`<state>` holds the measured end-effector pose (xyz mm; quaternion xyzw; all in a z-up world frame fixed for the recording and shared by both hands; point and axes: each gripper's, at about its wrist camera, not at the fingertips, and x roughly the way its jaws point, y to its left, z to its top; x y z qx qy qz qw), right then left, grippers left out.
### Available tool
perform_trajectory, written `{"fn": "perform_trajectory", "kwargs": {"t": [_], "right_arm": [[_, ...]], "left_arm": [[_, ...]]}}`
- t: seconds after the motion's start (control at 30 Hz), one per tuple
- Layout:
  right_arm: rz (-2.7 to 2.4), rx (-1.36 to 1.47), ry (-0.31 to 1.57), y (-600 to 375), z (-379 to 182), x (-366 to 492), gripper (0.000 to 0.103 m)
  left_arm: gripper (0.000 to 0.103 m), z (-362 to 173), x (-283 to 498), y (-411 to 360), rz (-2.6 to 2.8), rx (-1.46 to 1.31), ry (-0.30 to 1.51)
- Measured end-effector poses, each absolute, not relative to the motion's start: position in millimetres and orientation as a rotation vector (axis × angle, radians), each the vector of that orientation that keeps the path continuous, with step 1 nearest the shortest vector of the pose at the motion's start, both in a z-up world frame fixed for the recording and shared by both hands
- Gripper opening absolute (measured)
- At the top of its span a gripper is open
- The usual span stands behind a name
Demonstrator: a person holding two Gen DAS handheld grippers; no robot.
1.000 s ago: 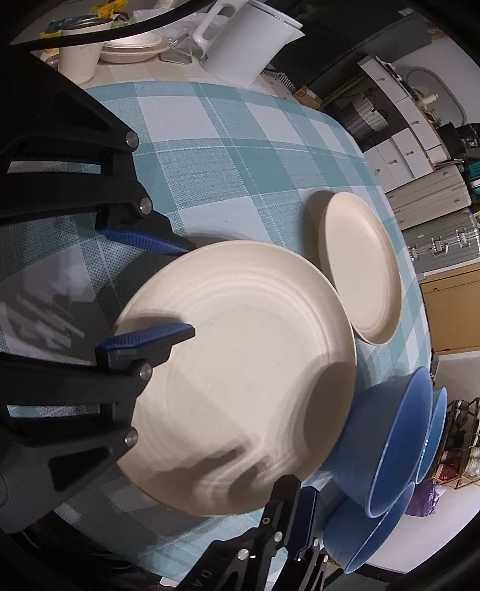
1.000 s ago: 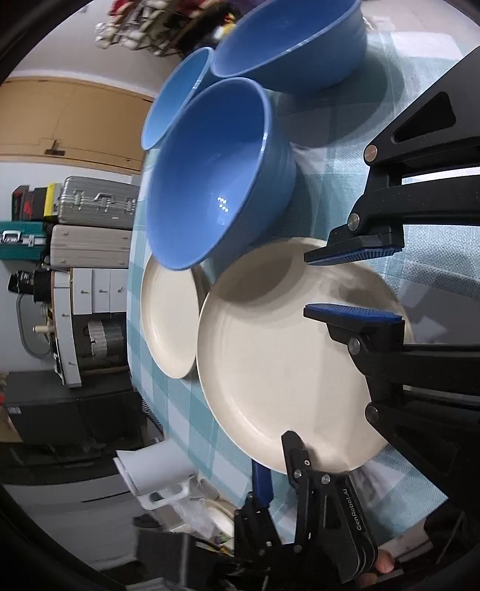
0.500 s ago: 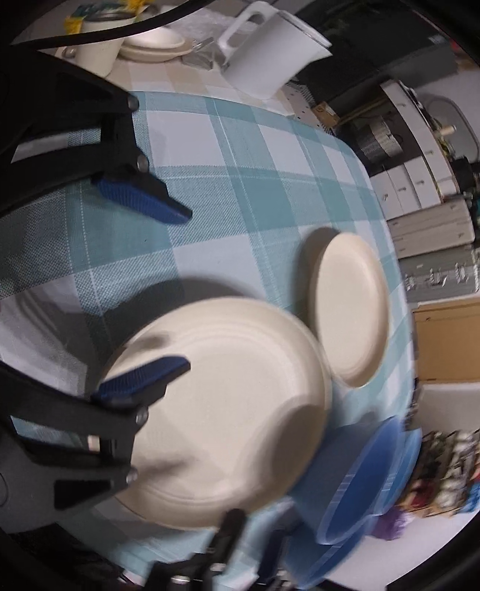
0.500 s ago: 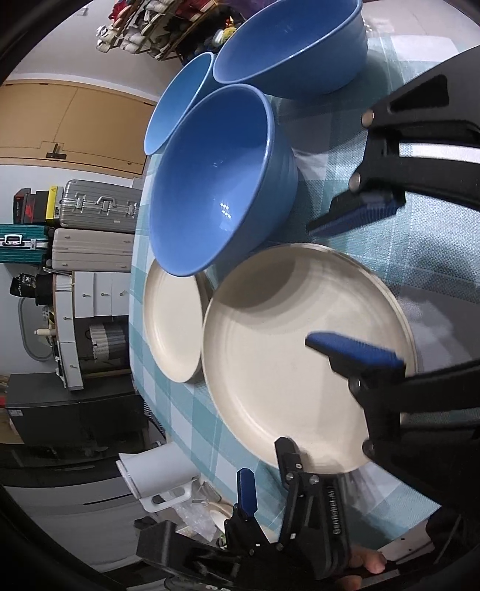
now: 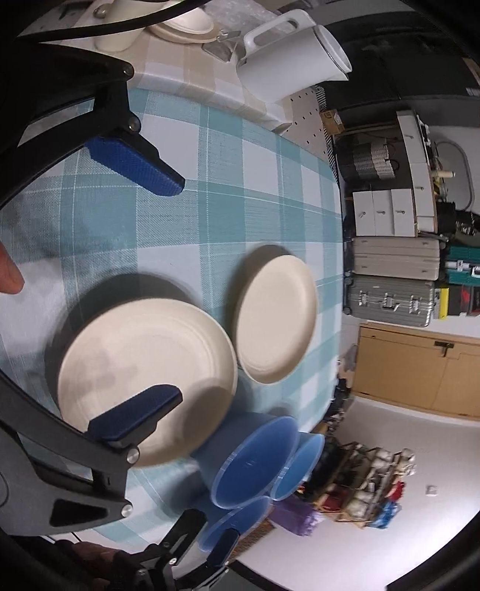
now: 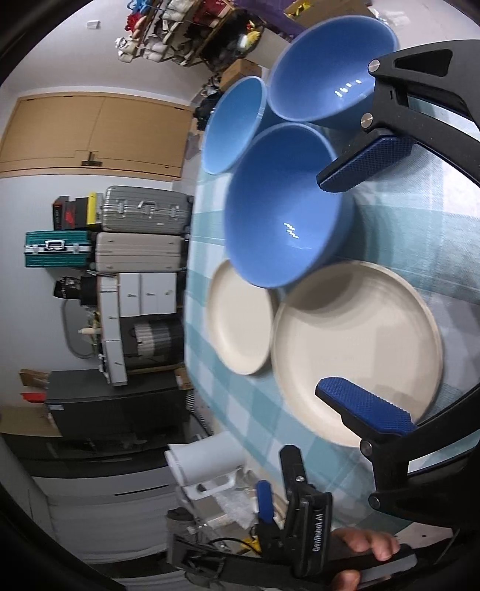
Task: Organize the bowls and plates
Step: 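Open the right gripper to release the plate onto the stack, then move the right gripper toward the rim of the next cream plate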
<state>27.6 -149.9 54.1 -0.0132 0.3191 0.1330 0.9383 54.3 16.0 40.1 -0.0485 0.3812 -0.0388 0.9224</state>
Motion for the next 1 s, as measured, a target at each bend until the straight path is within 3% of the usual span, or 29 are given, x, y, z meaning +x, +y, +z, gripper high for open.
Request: {"fn": "perform_trajectory", "kwargs": {"t": [0.47,1.0], "right_arm": [[0.331,0.030,0.621,-168,114,63,0.102],[0.389,0.032,0.661,-158,131,124,0.102]], "left_arm": [[0.102,82,77,19,-0.024,-0.147,0.739],[0.102,72,140,23,0.012,-0.149,0.775]]}}
